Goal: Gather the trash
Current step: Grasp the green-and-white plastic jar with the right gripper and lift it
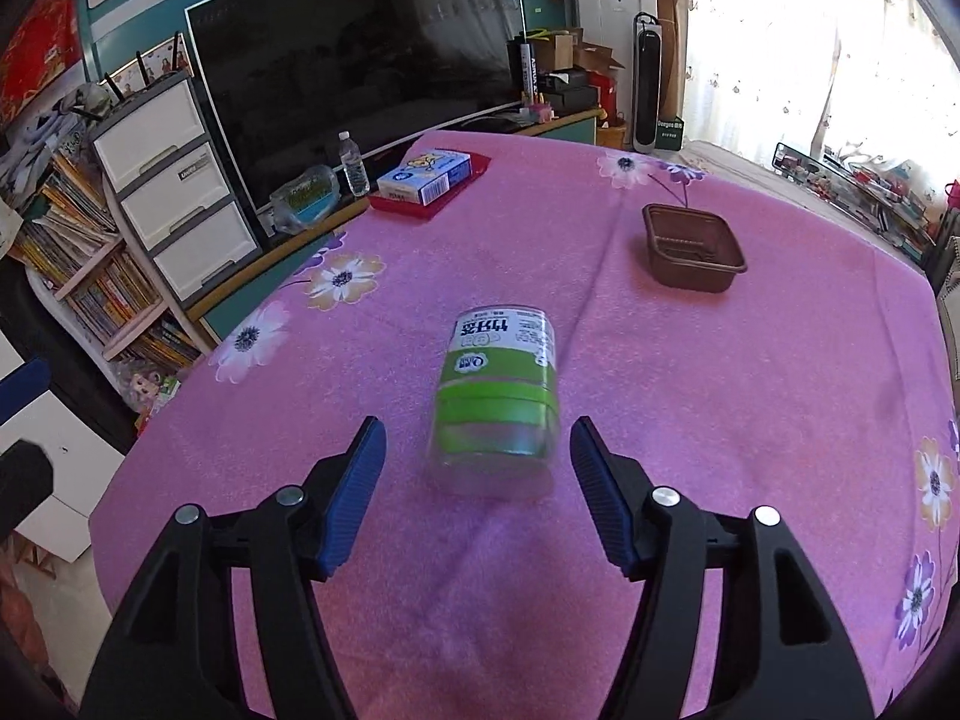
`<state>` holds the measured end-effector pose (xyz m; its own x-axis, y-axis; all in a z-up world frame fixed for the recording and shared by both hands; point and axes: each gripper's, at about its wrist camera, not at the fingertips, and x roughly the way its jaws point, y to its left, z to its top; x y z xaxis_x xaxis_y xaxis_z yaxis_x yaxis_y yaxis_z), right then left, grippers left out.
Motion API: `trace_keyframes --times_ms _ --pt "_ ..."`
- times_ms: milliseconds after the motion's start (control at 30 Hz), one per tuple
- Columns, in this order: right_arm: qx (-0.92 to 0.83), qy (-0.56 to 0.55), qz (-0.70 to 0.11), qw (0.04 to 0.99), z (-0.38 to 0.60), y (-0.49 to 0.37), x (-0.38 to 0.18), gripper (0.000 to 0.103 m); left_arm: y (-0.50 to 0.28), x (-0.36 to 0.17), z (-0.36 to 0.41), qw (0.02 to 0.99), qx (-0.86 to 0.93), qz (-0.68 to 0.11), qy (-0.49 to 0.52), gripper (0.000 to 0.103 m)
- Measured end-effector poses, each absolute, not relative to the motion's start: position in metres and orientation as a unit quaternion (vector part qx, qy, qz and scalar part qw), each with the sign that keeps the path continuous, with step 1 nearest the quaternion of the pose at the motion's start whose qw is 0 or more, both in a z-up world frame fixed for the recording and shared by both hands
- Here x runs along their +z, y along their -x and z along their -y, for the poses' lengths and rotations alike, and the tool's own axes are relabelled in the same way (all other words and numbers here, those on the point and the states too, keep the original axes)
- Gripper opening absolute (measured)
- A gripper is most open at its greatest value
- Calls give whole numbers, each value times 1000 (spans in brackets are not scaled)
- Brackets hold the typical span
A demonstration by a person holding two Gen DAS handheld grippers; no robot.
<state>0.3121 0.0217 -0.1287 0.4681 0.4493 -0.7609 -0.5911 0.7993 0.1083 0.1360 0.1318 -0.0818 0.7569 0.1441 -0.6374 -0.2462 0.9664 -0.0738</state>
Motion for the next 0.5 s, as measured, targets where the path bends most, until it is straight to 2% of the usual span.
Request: trace_keyframes --times_ms 300,367,400,500 --pt "282 116 -433 848 -38 -330 -150 61 -145 -85 -116 933 95 -340 72 98" --pt "278 121 -436 847 -39 -334 -154 56 -146 -87 -115 932 94 -342 71 98" --pt "274 124 -438 847 -39 -336 -156 49 -147 -87 -114 932 93 -343 71 98" --pt "273 122 -438 848 -38 -335 -157 48 -149 -88 -110 931 92 -346 68 98"
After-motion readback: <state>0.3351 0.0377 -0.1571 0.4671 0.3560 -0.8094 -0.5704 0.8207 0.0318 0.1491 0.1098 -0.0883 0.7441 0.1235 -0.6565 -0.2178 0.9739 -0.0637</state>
